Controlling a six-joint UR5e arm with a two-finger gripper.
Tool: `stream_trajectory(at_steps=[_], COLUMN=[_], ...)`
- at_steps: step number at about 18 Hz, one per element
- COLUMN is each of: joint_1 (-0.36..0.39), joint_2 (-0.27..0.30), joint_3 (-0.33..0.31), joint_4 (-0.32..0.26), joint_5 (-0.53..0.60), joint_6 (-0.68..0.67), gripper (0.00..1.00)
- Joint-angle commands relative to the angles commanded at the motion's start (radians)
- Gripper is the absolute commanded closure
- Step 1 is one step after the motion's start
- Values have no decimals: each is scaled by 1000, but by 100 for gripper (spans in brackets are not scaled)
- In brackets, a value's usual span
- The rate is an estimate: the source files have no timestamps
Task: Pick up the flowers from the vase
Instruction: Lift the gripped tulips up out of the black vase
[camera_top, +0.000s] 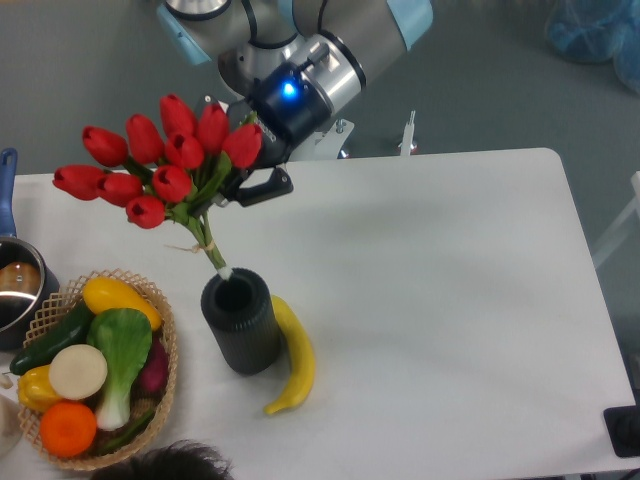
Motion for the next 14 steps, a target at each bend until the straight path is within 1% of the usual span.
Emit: stream_trajectory(at_steps=[3,5,7,9,12,14], joint_1=[9,32,72,130,196,224], joint_2=[2,3,3,0,-23,-75], joint_3=[8,9,12,12,17,37], joint_4=[2,2,2,2,2,3], joint_5=[-8,-12,-14,-14,-15,-15], joint_6=[0,2,2,5,12,20], gripper=[61,61,61,61,61,61])
